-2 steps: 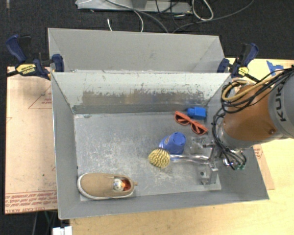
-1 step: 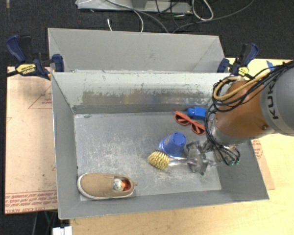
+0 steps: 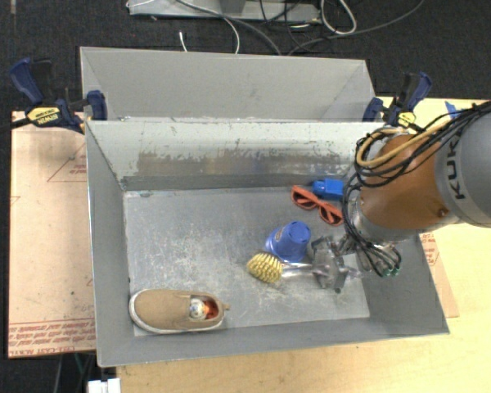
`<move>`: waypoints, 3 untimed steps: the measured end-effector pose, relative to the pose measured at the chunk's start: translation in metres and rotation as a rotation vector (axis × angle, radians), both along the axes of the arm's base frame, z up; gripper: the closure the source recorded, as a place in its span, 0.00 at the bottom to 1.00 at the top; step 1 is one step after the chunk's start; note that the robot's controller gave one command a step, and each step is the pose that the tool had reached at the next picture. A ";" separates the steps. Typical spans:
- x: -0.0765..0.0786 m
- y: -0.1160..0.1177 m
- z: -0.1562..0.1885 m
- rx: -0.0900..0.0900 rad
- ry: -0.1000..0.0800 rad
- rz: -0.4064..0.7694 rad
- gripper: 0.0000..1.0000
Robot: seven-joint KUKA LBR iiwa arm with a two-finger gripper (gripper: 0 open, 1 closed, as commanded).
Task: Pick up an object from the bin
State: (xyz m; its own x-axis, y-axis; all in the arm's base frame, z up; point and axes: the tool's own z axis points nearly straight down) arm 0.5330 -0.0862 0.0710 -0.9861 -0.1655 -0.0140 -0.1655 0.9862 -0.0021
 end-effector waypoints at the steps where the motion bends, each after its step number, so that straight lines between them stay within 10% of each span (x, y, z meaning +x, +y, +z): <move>1: -0.001 0.001 0.016 0.001 0.004 0.000 1.00; 3: -0.002 0.002 0.089 0.003 0.008 -0.002 1.00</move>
Offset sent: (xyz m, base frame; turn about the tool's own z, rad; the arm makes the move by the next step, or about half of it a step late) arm -0.0016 0.0005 0.0586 -0.0005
